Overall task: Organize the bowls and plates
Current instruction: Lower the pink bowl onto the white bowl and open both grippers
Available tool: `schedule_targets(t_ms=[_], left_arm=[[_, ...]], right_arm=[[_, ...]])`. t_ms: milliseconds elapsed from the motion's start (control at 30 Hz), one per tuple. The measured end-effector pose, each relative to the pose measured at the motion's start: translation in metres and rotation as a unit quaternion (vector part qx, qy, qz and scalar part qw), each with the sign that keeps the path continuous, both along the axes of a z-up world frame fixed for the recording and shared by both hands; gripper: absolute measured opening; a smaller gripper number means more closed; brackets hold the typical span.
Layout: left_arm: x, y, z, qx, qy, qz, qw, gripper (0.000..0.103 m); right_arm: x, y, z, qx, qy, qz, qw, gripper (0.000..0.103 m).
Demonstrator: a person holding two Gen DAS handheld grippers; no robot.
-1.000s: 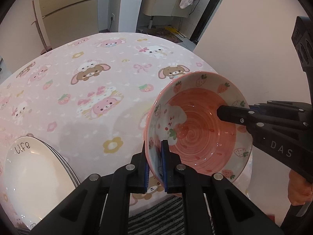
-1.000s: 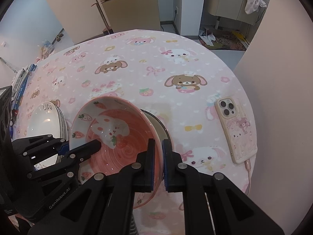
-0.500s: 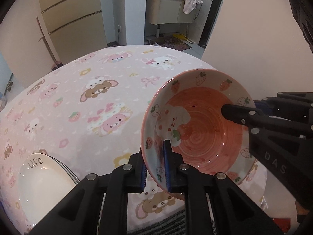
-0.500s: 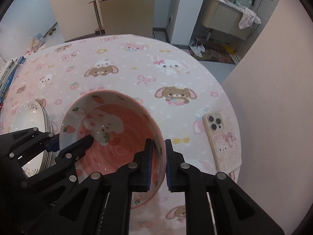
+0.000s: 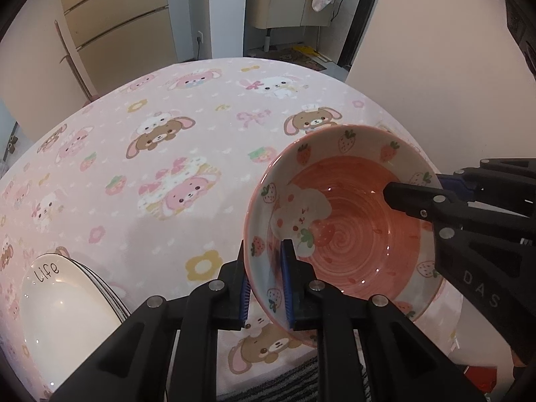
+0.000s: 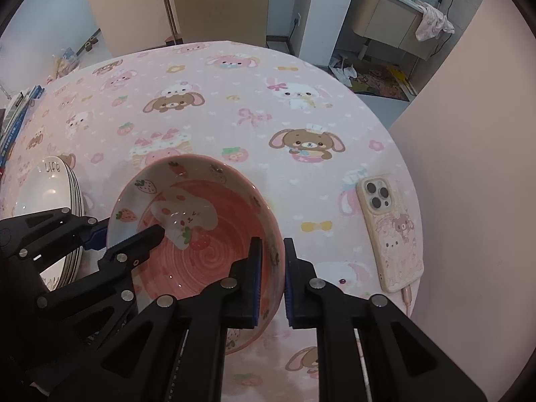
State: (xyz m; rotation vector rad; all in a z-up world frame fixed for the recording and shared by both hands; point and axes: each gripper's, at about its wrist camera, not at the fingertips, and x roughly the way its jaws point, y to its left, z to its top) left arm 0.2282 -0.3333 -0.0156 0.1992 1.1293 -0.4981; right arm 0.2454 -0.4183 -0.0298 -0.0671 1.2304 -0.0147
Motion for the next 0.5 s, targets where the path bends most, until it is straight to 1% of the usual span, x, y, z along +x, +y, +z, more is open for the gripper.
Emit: schedule_targets(t_ms=[133,233,333,367,400,433,467,500], left_arm=[[0.000,-0.001,0.000,-0.001,0.000,0.005,1.0000,0.017],[0.002,0.000,0.001,-0.004,0.002,0.005,1.0000,0.017],[0.003,0.003,0.005,-0.013,0.002,0.005,0.9999,0.017],[0.003,0.004,0.008,-0.014,-0.001,0.006,0.9999,0.019],[0.002,0.007,0.010,-0.013,-0.004,0.006,0.9999,0.022],[0.002,0.008,0.013,-0.014,-0.007,0.007,0.9998,0.030],[0.002,0.011,0.016,-0.016,-0.010,0.008,0.9998,0.044],[0.001,0.013,0.019,-0.019,-0.014,0.010,0.9997,0.053]], right_arm=[[-0.002,-0.001,0.000,-0.002,-0.005,-0.001,1.000,0.013],[-0.002,-0.003,0.000,0.001,0.000,0.001,1.000,0.014],[-0.002,-0.004,-0.001,0.002,0.001,0.008,1.000,0.014],[-0.003,-0.005,-0.001,0.004,0.001,0.008,1.000,0.014],[-0.004,-0.007,0.000,0.009,0.001,0.008,1.000,0.015],[-0.004,-0.008,0.001,0.013,0.002,0.008,1.000,0.016],[-0.005,-0.009,0.003,0.015,0.001,0.007,1.000,0.018],[-0.006,-0.010,0.005,0.016,-0.001,0.007,1.000,0.027]])
